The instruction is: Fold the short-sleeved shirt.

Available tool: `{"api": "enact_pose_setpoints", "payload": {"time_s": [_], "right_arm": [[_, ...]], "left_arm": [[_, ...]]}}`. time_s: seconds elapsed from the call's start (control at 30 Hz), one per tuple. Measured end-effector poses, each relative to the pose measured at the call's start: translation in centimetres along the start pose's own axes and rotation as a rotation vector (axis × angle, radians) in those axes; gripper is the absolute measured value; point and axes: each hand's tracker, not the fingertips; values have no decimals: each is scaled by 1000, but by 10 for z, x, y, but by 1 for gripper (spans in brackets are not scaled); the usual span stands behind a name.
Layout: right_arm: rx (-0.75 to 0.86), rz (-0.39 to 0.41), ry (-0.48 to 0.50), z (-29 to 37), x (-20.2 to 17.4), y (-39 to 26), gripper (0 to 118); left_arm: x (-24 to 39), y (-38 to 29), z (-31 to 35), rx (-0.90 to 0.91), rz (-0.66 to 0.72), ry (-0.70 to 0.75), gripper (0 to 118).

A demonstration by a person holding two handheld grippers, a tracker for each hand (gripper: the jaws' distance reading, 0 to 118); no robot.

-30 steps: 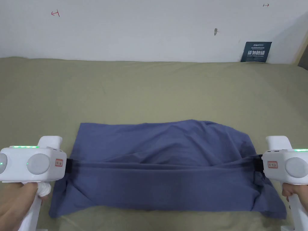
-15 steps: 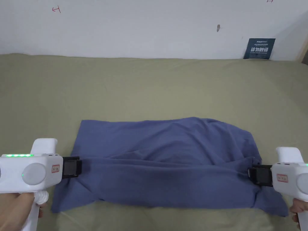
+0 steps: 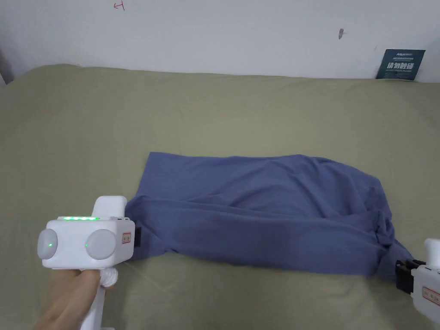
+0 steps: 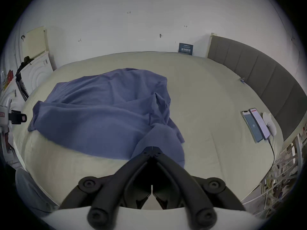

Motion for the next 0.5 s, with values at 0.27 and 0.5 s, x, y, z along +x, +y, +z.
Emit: {"api": "enact_pose_setpoints", "payload": {"time_s": [0.27,0.5], "right_arm": [[-5,15,0,-11,-1,10,0],[-11,26,12,-23,1,22,36]], "left_arm": [[7,4,-33,-58,-29,99,117],[8,2,-32,-62,3,45,9]]}}
